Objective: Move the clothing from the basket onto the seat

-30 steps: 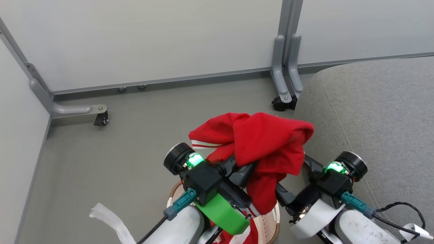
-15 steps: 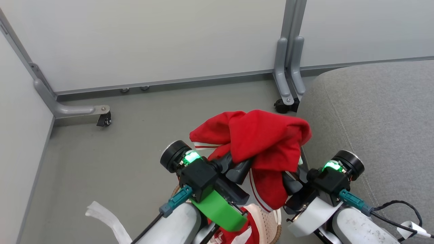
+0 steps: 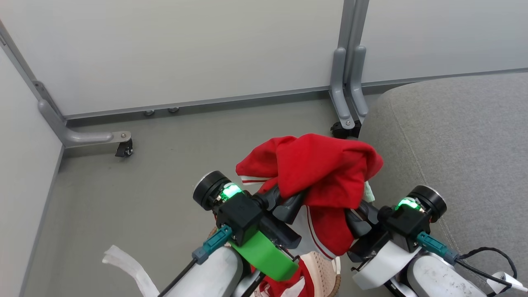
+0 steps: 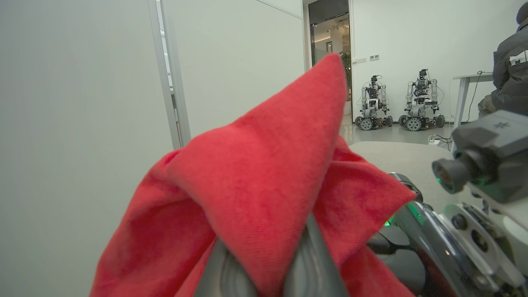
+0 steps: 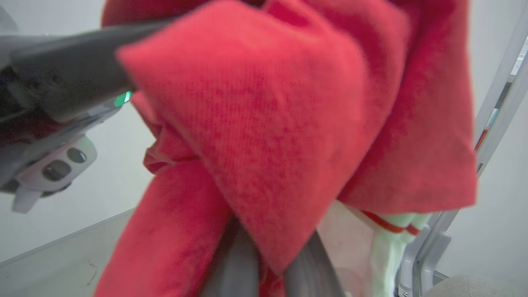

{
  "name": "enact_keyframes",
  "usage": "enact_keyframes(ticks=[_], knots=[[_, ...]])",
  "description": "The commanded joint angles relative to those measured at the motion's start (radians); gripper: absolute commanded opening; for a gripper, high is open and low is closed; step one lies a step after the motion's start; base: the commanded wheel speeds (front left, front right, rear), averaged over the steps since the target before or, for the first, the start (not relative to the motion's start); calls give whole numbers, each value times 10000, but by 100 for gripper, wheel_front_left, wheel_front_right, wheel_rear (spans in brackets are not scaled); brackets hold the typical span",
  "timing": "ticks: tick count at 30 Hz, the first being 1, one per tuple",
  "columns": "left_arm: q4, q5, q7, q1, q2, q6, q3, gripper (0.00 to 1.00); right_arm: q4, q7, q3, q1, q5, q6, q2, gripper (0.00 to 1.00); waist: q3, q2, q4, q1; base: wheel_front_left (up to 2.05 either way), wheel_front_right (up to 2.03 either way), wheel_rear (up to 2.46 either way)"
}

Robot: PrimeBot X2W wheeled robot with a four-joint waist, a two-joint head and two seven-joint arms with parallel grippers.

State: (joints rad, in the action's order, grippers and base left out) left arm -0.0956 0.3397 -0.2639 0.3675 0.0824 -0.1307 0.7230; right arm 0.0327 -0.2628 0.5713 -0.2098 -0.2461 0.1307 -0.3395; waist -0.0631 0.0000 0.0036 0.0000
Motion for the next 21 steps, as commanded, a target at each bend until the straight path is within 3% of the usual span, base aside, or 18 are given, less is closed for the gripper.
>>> enact_keyframes(ticks=[1, 12, 13, 15, 18, 19, 20, 21], knots=[[17, -110, -7, -68, 77, 3, 3, 0, -34, -31, -39, 95, -78, 1, -41, 0, -1, 0, 0, 0, 0, 0, 0], [-98, 42, -7, 56, 103, 3, 105, 0, -185, -31, -198, -19, -42, 1, -4, 0, 62, 0, 74, 0, 0, 0, 0], [-115, 71, -7, 84, 107, 3, 114, 26, -201, -31, -218, -16, -42, 1, 4, 0, 66, 0, 84, 0, 0, 0, 0], [-117, 93, -7, 103, 98, 3, 92, 36, -218, -31, -239, -6, -49, 1, 11, 0, 71, 0, 103, 0, 0, 0, 0], [-140, 72, -7, 89, 81, 3, 49, 36, -241, -31, -240, 11, -72, 1, -11, 0, 81, 0, 123, 0, 0, 0, 0], [-160, 73, -7, 72, 77, 3, 41, 62, -251, -31, -251, 7, -82, 1, -25, 0, 81, 0, 127, 0, 0, 0, 0], [-210, 102, -7, 42, 73, 3, 47, 99, -261, -31, -275, 3, -90, 1, -32, 0, 80, 0, 130, 0, 0, 0, 0], [-240, 82, -7, 28, 75, 3, 54, 100, -282, -31, -323, 1, -96, 1, -19, 0, 82, 0, 129, 0, 0, 0, 0]])
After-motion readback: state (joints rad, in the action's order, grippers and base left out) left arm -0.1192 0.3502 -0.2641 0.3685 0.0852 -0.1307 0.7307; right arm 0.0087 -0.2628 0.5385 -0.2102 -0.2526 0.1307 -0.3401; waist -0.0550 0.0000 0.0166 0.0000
